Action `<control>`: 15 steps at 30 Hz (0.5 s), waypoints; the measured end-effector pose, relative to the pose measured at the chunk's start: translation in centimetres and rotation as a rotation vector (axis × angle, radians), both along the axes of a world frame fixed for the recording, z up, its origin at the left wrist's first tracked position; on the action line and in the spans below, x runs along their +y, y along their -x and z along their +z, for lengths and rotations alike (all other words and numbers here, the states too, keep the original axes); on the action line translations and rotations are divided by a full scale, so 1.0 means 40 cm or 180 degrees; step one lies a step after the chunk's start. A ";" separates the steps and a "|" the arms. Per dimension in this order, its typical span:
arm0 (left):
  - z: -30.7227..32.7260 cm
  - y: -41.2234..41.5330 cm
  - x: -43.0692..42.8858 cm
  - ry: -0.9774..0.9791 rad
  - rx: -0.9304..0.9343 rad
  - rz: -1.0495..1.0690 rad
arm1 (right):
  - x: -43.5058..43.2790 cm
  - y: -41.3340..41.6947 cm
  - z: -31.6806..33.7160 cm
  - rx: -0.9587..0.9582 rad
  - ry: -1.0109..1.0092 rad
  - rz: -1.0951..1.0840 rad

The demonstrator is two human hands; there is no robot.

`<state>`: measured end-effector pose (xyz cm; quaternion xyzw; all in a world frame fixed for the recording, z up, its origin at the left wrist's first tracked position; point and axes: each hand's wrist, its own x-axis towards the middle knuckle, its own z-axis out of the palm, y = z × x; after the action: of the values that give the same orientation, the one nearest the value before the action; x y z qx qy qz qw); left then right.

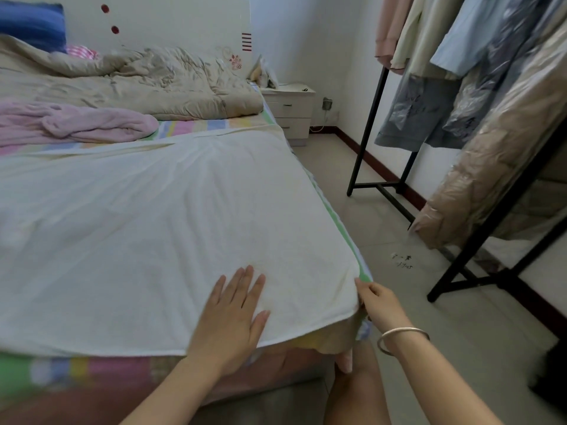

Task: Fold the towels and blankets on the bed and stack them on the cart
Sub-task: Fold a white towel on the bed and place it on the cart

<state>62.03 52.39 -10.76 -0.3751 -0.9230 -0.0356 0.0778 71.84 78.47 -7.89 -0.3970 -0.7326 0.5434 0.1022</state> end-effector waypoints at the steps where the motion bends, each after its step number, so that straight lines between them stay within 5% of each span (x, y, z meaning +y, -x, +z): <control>1: -0.003 -0.001 0.003 -0.0009 0.0020 0.0008 | 0.001 -0.003 0.001 -0.0017 0.0108 0.0066; 6: -0.008 0.004 0.008 0.0038 -0.0043 0.0035 | -0.001 -0.017 -0.017 0.0124 0.0246 -0.0259; 10: 0.005 0.004 0.010 -0.0018 -0.0265 0.0024 | -0.008 -0.045 -0.040 -0.0688 -0.1025 -0.0282; 15: 0.057 0.005 -0.028 -0.0807 -0.0816 -0.0043 | -0.071 -0.013 0.036 -0.0670 -0.2205 -0.0375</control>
<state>61.85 51.26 -8.48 -0.3609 -0.9109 -0.1997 0.0058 72.34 75.64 -6.46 -0.4341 -0.8555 0.2124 0.1858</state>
